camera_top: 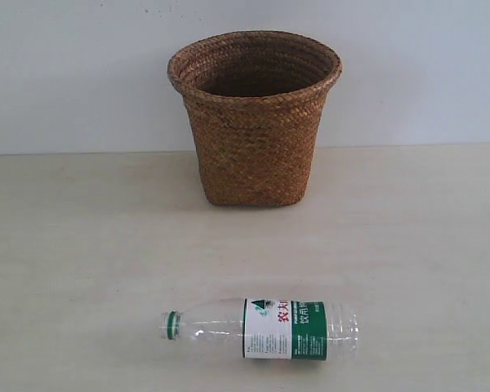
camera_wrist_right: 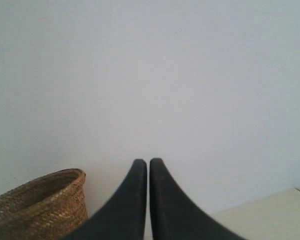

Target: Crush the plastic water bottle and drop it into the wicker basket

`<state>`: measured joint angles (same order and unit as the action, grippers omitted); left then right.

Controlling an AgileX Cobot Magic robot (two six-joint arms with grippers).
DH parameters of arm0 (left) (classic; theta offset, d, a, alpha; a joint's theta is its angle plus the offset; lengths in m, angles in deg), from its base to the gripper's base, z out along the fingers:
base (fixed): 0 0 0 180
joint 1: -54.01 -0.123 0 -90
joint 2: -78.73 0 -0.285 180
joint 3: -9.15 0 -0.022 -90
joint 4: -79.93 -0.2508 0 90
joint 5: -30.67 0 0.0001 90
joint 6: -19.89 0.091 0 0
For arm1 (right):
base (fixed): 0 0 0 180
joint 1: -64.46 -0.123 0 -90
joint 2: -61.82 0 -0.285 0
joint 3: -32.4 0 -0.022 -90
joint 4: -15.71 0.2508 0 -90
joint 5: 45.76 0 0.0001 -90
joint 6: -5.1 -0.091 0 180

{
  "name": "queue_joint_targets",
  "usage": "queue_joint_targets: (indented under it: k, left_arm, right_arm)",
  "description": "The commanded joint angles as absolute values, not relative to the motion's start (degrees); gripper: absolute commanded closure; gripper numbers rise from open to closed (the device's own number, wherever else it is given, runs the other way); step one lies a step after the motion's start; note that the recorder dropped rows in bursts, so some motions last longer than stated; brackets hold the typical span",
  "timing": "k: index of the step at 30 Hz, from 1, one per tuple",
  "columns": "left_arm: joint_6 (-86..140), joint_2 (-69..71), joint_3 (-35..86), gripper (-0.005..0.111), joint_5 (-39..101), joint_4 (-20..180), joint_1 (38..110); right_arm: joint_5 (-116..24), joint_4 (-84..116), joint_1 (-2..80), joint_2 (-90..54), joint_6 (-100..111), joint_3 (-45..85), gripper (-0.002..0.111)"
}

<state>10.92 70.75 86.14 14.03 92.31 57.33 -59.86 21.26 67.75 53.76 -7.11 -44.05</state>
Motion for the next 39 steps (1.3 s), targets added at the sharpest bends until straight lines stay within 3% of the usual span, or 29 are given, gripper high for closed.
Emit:
queue_joint_targets:
  k: [1,9,20,29,39]
  left_arm:
    - [10.03,70.57,83.76,0.103,12.3,92.4,57.15]
    - [9.88,60.2,76.25,0.103,7.68,92.4,57.15]
    - [9.88,35.7,60.08,0.103,12.53,85.7,57.15]
    - [9.88,15.74,45.14,0.103,34.0,67.06,57.15]
    - [19.89,1.49,36.72,0.103,50.96,69.04,59.53]
  right_arm:
    - [-59.45,21.31,67.88,50.4,-8.08,-38.48,0.108]
    - [-58.68,17.71,67.88,36.12,-7.86,-26.36,0.108]
    - [-55.81,13.97,67.88,17.63,-4.54,-13.06,0.108]
    - [-46.57,7.08,67.88,6.47,-2.15,-4.45,0.108]
    - [-30.53,7.61,66.07,-3.59,9.23,2.54,0.108]
